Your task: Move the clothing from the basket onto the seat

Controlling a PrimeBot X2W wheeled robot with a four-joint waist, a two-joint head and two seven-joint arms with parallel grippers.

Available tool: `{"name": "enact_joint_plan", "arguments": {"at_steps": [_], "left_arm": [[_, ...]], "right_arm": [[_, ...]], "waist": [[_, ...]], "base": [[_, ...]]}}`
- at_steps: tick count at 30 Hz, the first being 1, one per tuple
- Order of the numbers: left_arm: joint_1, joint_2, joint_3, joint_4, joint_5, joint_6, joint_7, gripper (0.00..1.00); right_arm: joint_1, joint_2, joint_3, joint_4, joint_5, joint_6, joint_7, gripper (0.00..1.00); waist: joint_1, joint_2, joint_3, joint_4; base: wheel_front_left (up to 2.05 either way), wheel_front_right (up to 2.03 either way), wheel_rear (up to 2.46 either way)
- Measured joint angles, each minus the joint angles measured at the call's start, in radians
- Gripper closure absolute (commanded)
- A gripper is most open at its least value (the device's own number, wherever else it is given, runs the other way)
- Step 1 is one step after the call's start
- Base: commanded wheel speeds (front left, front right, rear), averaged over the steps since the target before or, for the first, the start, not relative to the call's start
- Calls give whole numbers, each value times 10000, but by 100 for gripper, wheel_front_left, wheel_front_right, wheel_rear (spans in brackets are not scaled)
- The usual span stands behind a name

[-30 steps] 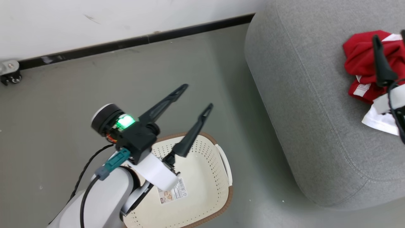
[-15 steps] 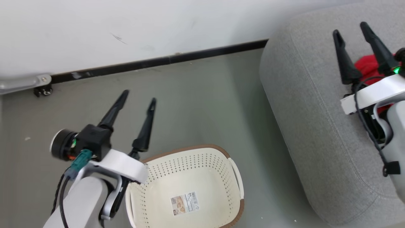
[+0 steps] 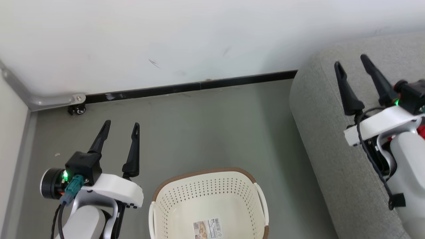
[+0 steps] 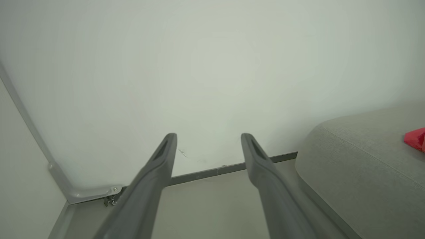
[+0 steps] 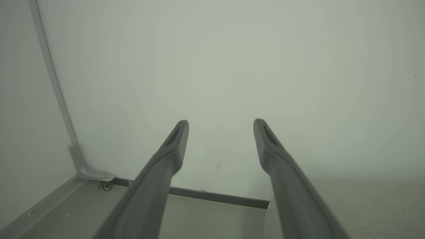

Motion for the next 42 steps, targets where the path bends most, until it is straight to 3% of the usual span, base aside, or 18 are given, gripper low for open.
{"name": "enact_joint_plan", "arguments": {"at_steps": [19, 34, 42], "left_arm": [[1275, -445, -174, 203, 163, 598, -2, 0], [1974, -619, -412, 198, 366, 865, -2, 0], [2109, -625, -232, 63, 468, 1216, -4, 0]], "right_arm": [[2504, 1135, -926, -25, -359, -2, 261, 0], [4061, 2169, -1206, -788, -1317, -2, 763, 0], [4882, 2575, -1624, -1342, -1893, -2, 997, 0]], "waist": [[0, 0, -1201, 694], [0, 0, -1730, 818], [0, 0, -1793, 821]], "base": [[0, 0, 0], [0, 0, 0], [0, 0, 0]]}}
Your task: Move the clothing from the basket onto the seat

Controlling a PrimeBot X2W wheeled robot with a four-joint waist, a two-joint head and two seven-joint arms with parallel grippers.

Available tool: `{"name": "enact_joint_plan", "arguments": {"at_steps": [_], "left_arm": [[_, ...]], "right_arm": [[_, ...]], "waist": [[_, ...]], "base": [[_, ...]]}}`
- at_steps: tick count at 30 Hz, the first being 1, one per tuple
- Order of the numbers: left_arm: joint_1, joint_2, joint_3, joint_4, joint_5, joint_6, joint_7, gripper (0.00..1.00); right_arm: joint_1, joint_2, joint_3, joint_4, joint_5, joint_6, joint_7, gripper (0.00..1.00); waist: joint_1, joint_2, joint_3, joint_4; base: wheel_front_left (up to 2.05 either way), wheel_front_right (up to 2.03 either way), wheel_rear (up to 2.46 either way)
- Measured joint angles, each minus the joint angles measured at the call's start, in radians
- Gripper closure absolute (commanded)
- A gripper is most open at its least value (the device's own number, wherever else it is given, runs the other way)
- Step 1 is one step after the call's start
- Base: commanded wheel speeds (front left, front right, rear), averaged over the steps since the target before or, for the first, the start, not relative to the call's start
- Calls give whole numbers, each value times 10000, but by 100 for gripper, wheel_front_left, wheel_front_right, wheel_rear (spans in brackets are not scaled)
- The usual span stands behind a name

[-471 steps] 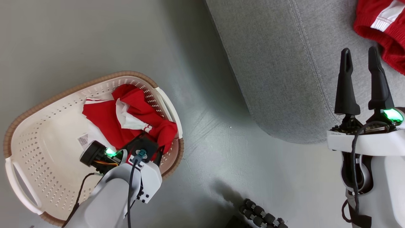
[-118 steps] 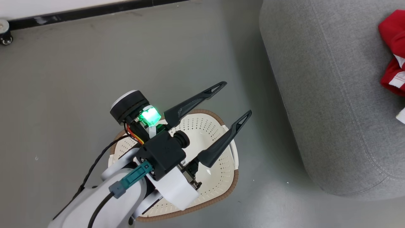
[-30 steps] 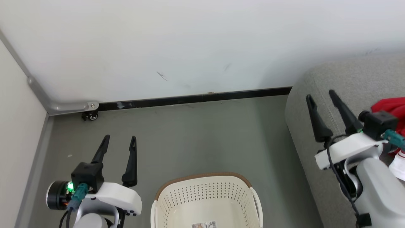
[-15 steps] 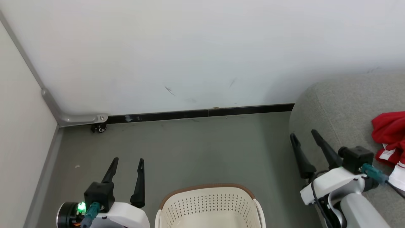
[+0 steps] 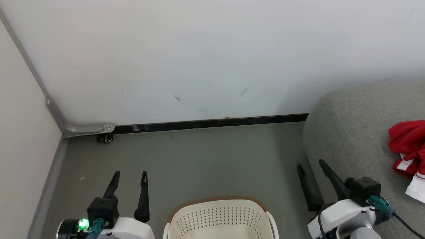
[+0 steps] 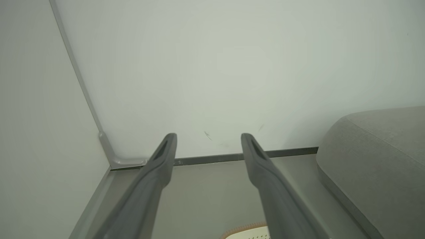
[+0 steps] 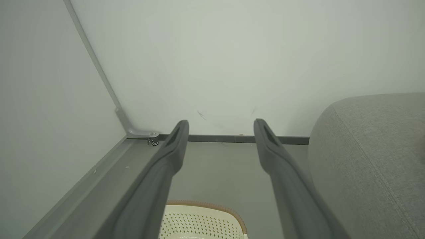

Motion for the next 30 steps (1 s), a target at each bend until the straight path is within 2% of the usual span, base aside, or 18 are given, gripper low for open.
{"name": "enact_joint_plan", "arguments": {"at_steps": [11, 30], "left_arm": [[288, 36, 215, -67, 173, 263, 0, 0], [287, 385, 242, -322, 600, 167, -4, 0]], "right_arm": [[679, 259, -577, -706, -564, 0, 221, 0], [1228, 378, -865, -1743, -805, 0, 589, 0]], "waist": [[0, 0, 122, -10], [0, 0, 339, -22]], "base": [[0, 0, 0], [0, 0, 0]]}}
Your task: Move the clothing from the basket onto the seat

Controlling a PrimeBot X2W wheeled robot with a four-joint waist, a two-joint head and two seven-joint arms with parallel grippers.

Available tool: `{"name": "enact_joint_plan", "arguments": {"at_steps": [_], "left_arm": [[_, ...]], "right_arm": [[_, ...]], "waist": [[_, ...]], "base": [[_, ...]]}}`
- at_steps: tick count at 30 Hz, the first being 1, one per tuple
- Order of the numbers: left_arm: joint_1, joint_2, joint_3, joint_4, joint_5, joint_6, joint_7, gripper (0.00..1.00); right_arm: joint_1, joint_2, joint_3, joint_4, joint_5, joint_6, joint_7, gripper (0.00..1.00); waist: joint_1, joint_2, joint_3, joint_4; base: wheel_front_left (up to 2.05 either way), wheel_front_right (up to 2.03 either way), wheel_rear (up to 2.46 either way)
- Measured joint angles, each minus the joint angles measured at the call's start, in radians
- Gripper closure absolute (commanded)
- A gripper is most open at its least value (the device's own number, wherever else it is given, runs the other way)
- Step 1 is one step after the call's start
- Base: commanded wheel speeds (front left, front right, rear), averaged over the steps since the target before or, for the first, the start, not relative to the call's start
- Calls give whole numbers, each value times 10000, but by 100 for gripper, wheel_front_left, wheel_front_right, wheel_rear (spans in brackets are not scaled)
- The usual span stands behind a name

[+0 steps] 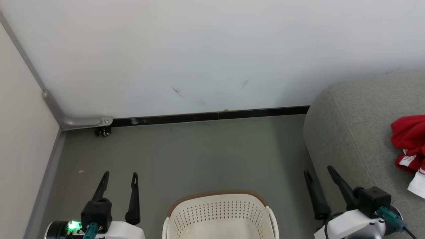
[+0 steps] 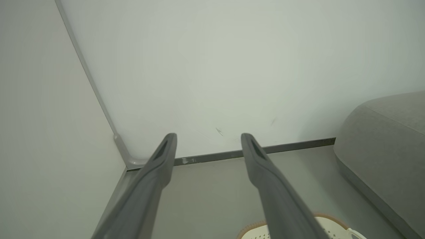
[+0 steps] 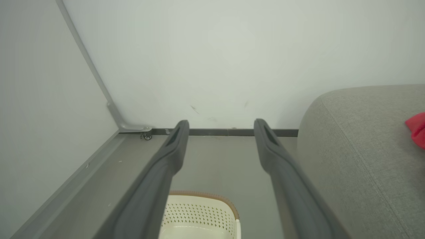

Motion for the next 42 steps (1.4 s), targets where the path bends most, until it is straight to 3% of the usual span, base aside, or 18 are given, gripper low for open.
{"name": "enact_joint_plan", "arguments": {"at_steps": [42], "left_arm": [[-268, -2, 178, 692, 182, -267, 0, 0]], "right_arm": [[640, 31, -73, -1183, 151, 0, 537, 0]], "waist": [[0, 0, -49, 95]], "base": [[0, 0, 0]]}}
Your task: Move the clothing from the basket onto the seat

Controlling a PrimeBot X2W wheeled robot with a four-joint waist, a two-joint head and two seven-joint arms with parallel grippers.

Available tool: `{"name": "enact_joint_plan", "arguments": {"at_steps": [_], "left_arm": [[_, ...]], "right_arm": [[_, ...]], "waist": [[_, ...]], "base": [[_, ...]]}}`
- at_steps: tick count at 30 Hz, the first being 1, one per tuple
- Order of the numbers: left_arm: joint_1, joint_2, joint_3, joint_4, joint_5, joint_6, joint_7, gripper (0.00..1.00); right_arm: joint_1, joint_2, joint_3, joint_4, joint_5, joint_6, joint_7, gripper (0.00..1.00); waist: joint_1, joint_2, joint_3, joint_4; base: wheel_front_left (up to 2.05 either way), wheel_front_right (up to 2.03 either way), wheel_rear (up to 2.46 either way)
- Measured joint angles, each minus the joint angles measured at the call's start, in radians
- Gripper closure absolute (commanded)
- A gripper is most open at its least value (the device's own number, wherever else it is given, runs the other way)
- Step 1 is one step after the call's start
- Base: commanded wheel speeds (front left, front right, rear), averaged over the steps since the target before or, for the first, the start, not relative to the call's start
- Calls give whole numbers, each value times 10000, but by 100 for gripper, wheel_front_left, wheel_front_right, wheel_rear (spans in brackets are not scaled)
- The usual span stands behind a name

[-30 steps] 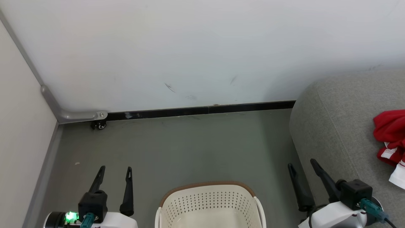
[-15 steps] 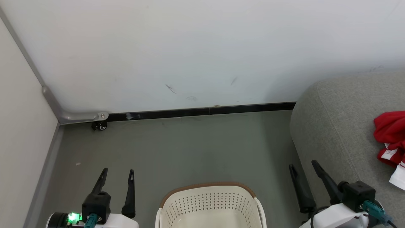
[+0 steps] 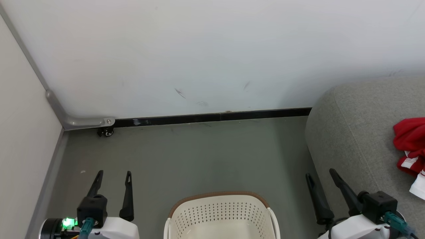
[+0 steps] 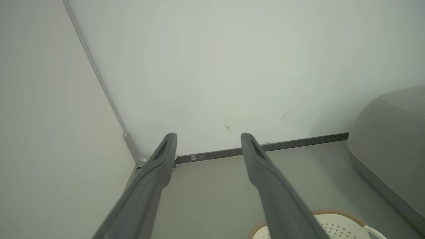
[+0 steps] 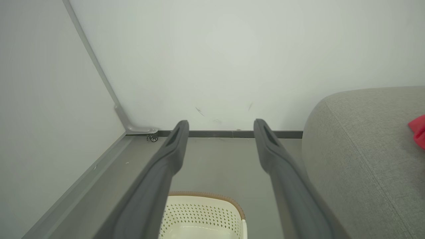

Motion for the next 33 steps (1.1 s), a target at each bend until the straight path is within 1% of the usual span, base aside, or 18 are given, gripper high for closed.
{"name": "enact_joint_plan", "arguments": {"at_steps": [8, 23, 33], "left_arm": [[-4, 6, 192, 56, -13, 6, 0, 0], [-8, -52, 209, 238, -25, 2, 0, 0], [-159, -92, 245, 272, -25, -94, 0, 0]], "right_arm": [[113, 4, -44, -119, 0, 0, 104, 0], [178, 19, -144, -307, 58, 0, 196, 0], [205, 25, -176, -389, 104, 0, 196, 0]], "waist": [[0, 0, 5, -17], [0, 0, 58, -45], [0, 0, 108, -58]], "base": [[0, 0, 0], [0, 0, 0], [0, 0, 0]]}}
